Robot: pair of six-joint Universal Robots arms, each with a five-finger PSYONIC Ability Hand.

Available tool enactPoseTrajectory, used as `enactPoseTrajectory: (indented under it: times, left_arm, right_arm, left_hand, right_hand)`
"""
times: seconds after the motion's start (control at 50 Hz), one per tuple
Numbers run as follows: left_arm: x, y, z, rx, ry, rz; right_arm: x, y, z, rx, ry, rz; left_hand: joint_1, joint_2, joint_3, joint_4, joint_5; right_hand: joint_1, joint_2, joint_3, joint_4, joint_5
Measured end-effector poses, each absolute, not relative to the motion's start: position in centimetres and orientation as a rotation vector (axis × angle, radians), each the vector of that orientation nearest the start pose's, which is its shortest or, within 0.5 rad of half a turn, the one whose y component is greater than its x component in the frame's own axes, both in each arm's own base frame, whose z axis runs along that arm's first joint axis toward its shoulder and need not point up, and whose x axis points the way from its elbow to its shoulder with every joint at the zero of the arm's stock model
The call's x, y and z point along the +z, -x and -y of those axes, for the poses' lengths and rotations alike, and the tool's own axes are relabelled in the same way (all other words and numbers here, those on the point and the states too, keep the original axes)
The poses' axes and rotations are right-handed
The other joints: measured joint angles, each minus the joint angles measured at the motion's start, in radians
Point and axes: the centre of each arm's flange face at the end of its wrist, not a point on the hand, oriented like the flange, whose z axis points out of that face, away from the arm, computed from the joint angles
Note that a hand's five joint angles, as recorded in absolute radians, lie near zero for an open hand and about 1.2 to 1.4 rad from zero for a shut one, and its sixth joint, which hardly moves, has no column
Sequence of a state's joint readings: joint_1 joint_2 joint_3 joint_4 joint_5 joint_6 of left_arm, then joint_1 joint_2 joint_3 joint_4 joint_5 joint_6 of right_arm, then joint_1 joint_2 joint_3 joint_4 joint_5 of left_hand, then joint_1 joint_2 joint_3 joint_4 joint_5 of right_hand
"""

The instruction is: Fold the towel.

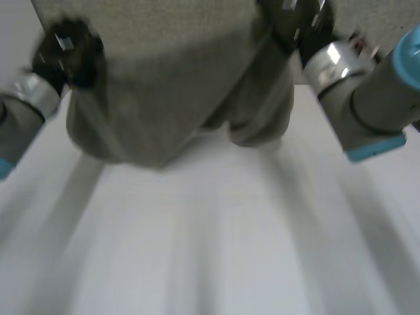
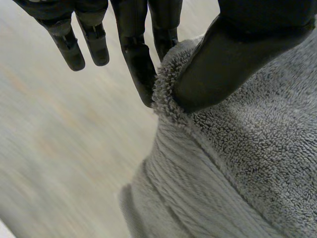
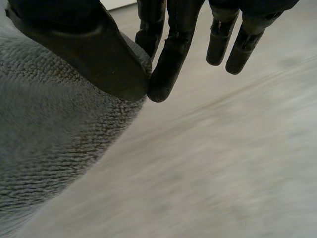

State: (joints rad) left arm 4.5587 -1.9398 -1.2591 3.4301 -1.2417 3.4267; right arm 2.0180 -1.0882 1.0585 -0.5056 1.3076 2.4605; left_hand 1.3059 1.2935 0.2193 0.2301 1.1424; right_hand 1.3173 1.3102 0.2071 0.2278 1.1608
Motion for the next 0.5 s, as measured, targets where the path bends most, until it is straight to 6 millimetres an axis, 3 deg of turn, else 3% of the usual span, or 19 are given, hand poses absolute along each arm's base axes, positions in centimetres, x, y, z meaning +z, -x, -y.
enactPoseTrajectory:
  times: [0.08, 0.16, 0.2, 0.24, 0.3, 0.38, 0.42, 0.5]
  left_arm:
    - [37.4, 21.8, 36.9, -2.838, -0.641, -1.570]
    - [40.7, 21.2, 35.3, -3.010, -0.589, -1.447]
    - [40.7, 21.0, 34.8, -3.037, -0.605, -1.455]
    - [39.8, 20.9, 34.6, -3.032, -0.633, -1.498]
    - [36.9, 20.8, 34.4, -2.969, -0.710, -1.627]
    - [31.0, 21.0, 33.7, -2.806, -0.855, -1.840]
    - [26.9, 20.9, 32.9, -2.671, -0.955, -1.964]
    - [21.3, 20.5, 31.5, -2.461, -1.083, -2.102]
  right_arm:
    - [39.1, -32.2, 32.7, -2.858, 0.967, -0.986]
    - [39.0, -31.0, 32.3, -2.788, 0.967, -1.032]
    - [37.8, -30.4, 32.2, -2.721, 1.010, -1.101]
    - [35.9, -29.9, 32.0, -2.631, 1.070, -1.190]
    - [32.2, -29.1, 31.4, -2.464, 1.169, -1.339]
    - [27.1, -28.1, 30.1, -2.254, 1.273, -1.507]
    - [24.1, -27.4, 28.9, -2.140, 1.327, -1.596]
    - [20.2, -26.6, 27.1, -2.003, 1.398, -1.707]
  left_hand:
    - [0.000, 0.001, 0.000, 0.000, 0.000]
    - [0.000, 0.001, 0.000, 0.000, 0.000]
    - [0.000, 0.001, 0.000, 0.000, 0.000]
    - [0.000, 0.001, 0.000, 0.000, 0.000]
    - [0.000, 0.001, 0.000, 0.000, 0.000]
    - [0.000, 0.005, 0.000, 0.000, 0.000]
    - [0.000, 0.006, 0.000, 0.000, 0.000]
    - [0.000, 0.006, 0.000, 0.000, 0.000]
  right_hand:
    - [0.001, 0.000, 0.000, 0.000, 0.001]
    - [0.001, 0.000, 0.000, 0.000, 0.003]
    - [0.001, 0.000, 0.000, 0.000, 0.004]
    - [0.001, 0.000, 0.000, 0.000, 0.004]
    - [0.001, 0.000, 0.000, 0.000, 0.004]
    - [0.001, 0.000, 0.000, 0.000, 0.004]
    - [0.001, 0.000, 0.000, 0.000, 0.004]
    - [0.001, 0.000, 0.000, 0.000, 0.004]
